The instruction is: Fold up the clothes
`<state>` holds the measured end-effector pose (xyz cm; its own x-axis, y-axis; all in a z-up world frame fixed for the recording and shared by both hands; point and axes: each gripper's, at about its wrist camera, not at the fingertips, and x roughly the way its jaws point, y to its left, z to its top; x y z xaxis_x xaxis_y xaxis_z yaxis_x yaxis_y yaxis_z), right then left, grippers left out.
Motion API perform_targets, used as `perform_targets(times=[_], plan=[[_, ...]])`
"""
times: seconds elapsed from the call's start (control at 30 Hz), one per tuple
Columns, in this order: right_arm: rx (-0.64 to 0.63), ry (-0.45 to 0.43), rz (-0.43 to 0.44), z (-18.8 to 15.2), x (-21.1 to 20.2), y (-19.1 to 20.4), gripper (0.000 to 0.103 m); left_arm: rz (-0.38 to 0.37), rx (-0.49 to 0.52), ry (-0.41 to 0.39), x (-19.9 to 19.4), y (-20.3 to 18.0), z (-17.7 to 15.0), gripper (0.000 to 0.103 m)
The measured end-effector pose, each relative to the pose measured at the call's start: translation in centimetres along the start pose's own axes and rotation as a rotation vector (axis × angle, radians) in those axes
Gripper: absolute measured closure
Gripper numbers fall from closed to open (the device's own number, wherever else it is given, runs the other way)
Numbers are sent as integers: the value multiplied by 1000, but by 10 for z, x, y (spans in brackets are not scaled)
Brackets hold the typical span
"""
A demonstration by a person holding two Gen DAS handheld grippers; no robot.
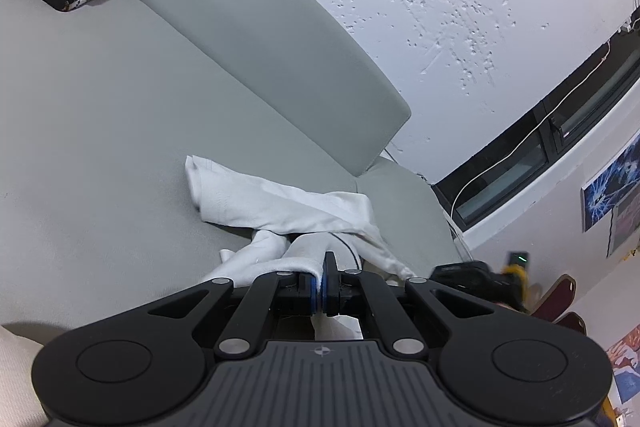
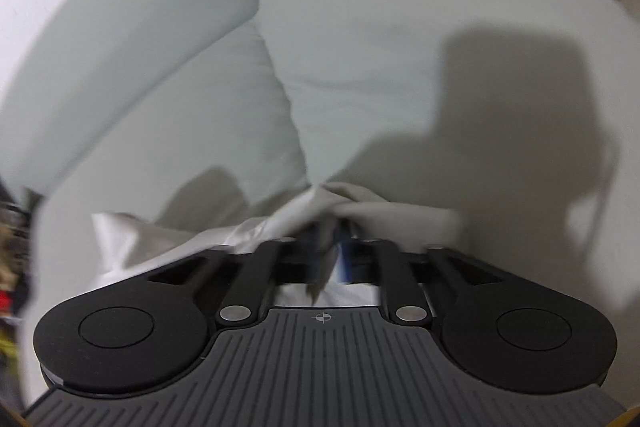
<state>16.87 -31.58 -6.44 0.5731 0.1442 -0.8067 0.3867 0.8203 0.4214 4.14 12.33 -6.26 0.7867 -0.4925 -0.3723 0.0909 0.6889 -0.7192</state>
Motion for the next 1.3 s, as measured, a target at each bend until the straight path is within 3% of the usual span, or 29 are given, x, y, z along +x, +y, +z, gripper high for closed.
perform_targets(times=[0.17,0.27,0.47,0.67,0.8,0.97,1.07,1.3], plan=[[65,52,215,-35,-56,-31,39,-3,-3,2,-2,-1,-2,103],[141,43,262,-63,-77,-50,41,1,-14,-5,-4,0,-2,103],[198,62,206,-106,-60,-89,50,9,-22,-6,-5,-1,-2,103],[230,5,195,-102,-18,-89,52,17,-19,13,0,-4,-4,103],[253,-55,244,-99,-7,-93,52,30,-13,32,3,-5,-5,103],[137,-83,278,-99,-6,-83,55,62,16,67,12,-9,-6,82],[87,-89,271,-102,-6,-83,62,71,34,81,16,-12,-8,77],[89,-91,275,-102,-10,-94,63,81,43,94,19,-13,-9,69]])
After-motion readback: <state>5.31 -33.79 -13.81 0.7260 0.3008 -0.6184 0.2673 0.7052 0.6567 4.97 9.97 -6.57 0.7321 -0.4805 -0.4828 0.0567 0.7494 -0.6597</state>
